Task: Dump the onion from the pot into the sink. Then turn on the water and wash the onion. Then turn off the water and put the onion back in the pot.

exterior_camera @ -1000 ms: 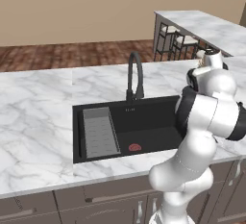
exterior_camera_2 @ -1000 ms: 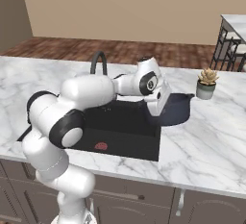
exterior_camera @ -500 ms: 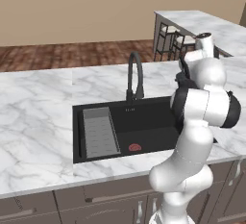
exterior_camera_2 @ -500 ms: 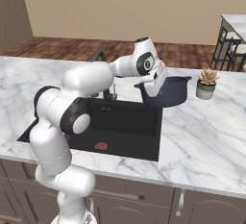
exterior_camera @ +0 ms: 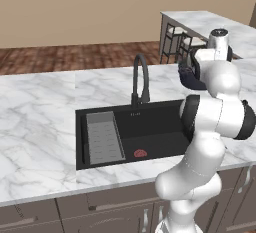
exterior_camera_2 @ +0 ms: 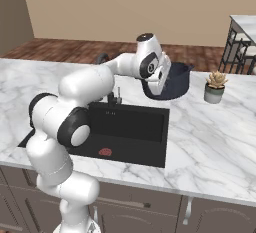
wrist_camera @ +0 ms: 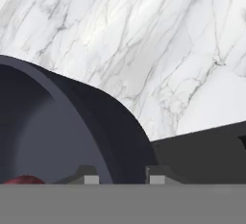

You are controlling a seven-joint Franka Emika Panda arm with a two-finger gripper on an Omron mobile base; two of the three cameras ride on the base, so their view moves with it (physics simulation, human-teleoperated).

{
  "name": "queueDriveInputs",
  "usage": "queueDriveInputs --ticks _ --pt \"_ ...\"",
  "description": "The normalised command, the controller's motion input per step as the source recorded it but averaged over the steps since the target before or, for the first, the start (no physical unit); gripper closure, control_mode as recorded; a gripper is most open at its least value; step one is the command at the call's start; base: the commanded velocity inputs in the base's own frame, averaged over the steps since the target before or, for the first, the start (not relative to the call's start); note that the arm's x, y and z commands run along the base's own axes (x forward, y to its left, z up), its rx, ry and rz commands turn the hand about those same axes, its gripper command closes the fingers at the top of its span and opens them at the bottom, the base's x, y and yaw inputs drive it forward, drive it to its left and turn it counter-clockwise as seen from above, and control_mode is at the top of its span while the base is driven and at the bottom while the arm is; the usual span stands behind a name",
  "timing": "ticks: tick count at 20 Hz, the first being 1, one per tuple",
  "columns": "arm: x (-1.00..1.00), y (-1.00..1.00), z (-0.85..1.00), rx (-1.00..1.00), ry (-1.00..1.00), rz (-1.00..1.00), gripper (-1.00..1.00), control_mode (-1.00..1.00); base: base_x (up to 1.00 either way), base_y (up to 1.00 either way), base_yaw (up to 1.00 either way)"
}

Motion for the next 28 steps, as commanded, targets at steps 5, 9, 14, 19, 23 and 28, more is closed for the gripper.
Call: queueDriveInputs --ticks 5,9,14,19,23,28 --pt "0.00 0.15 0.00 -0.09 -0.28 0.17 1.00 -1.00 0.00 0.00 0.00" --pt "-0.09 0.13 0.00 -0.20 -0.13 0.11 1.00 -1.00 0.00 0.00 0.00" --pt "-0.07 0.16 0.12 -0.26 0.01 0.01 1.00 -1.00 0.00 0.00 0.00" --pt "0.00 0.15 0.29 -0.25 0.07 0.00 1.00 -1.00 0.00 0.00 0.00" --pt "0.00 0.09 0.30 -0.22 0.01 0.00 1.00 -1.00 0.00 0.00 0.00" --pt "0.00 0.00 0.47 -0.17 0.01 0.00 1.00 -1.00 0.00 0.00 0.00"
